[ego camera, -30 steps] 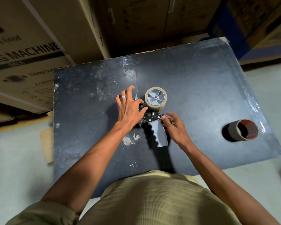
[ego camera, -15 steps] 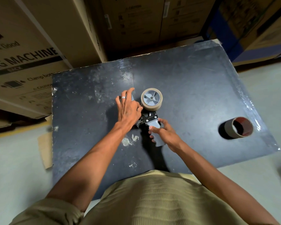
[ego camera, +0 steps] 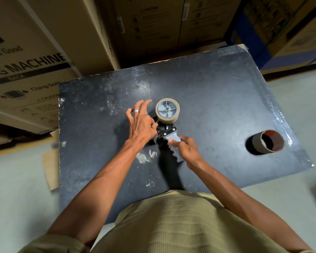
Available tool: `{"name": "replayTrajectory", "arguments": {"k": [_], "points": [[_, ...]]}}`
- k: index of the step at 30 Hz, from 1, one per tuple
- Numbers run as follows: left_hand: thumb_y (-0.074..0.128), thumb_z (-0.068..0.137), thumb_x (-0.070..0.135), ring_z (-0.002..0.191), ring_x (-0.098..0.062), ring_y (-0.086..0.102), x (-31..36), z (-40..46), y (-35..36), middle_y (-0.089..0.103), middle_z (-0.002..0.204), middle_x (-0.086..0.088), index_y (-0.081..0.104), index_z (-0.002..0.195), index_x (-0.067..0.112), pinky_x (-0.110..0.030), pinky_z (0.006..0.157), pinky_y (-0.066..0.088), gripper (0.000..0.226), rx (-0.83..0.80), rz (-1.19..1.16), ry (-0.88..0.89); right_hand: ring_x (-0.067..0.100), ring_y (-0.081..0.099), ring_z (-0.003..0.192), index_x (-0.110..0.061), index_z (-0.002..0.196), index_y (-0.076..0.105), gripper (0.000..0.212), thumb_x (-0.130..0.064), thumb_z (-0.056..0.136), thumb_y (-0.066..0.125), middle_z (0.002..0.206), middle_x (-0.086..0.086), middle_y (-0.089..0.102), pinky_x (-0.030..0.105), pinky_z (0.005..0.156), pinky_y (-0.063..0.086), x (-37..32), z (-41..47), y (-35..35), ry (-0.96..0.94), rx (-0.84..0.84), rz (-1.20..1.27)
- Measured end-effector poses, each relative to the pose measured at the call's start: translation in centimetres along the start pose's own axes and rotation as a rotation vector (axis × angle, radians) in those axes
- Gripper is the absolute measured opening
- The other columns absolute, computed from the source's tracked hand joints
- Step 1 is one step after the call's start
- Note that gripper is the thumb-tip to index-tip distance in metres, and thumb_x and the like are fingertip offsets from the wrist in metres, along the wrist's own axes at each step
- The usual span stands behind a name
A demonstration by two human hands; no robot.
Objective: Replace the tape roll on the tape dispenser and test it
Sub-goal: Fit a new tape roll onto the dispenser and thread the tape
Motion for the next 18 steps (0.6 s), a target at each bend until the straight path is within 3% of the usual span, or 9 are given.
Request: {"name": "replayTrajectory", "arguments": {"k": [4,11,18], "points": [[0.081,0.066,0.029,0.144,-0.023,0.027,0.0,-0.8,-0.1,0.037,0.157,0.007,0.078,0.061,0.021,-0.047,0.107,0.020,0.009,0.030,-0.024,0.009,0.023,0.058,0.062,-0.008,0.082,0.072,0.012,-0.019,0.088,0.075,0.074,0.011,0.071,0.037,0.060,0.049,-0.1,0.2,0.2,0.001,0.029,-0.004],[0.076,0.067,0.024,0.147,-0.026,0.027,-0.4,-2.5,0.3,0.035,0.161,0.001,0.077,0.058,0.020,-0.048,0.108,0.020,0.009,0.055,-0.043,0.031,0.026,0.053,0.061,-0.005,0.082,0.071,0.013,-0.016,0.087,0.075,0.072,0.013,0.066,0.038,0.058,0.042,0.1,0.3,0.2,0.014,0.001,0.033],[0.080,0.066,0.023,0.144,-0.026,0.030,-2.0,-5.2,0.5,0.036,0.161,-0.001,0.074,0.055,0.018,-0.049,0.105,0.024,0.013,0.166,-0.124,-0.020,0.026,0.053,0.062,0.004,0.094,0.071,0.022,-0.017,0.088,0.075,0.073,0.013,0.067,0.040,0.059,0.041,0.0,0.5,0.1,0.027,-0.012,0.028]]}}
Point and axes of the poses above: each hand's wrist, its own z-axis towards the middle knuckle, its own y-axis out of the palm, x = y × z, the point moved 2 cm from there along z, towards the middle knuckle
